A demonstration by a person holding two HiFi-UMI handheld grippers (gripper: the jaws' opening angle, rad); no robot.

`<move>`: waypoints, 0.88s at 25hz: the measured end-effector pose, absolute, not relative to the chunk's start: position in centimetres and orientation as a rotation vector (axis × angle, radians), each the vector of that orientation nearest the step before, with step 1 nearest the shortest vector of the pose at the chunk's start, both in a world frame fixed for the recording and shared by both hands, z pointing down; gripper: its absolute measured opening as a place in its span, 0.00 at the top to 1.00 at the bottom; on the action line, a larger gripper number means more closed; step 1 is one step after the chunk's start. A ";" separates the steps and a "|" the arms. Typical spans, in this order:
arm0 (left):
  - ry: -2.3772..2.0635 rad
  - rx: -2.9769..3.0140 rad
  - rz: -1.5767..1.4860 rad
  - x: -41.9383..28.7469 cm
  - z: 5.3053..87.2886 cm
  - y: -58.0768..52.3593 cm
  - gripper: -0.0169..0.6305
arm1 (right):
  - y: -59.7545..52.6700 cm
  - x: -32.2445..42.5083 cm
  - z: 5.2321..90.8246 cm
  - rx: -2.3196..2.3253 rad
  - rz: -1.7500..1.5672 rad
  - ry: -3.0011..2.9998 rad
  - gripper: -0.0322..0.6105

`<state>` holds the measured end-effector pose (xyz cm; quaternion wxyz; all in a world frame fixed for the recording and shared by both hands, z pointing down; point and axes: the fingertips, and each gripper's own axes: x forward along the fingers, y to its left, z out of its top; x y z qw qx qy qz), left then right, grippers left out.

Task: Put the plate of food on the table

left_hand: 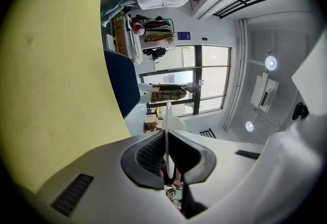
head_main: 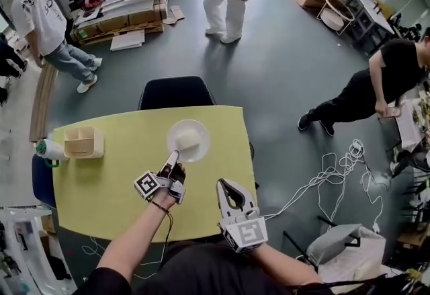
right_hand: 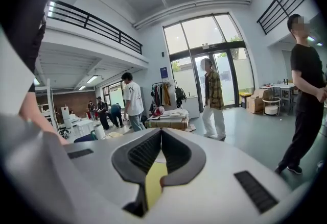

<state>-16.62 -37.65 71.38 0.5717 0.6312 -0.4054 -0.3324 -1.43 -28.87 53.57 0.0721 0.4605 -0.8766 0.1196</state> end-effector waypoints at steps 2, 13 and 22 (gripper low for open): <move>-0.965 1.476 -0.771 -16.7 73.1 -39.2 0.94 | -29.8 -1.5 54.2 1.373 0.368 -2.631 0.93; -1.017 1.372 -0.777 -16.4 81.7 -46.9 0.94 | -34.4 0.0 56.7 1.404 0.408 -2.550 0.93; -1.071 1.289 -0.715 -15.0 88.8 -50.2 0.94 | -34.9 1.5 58.9 1.425 0.471 -2.512 0.93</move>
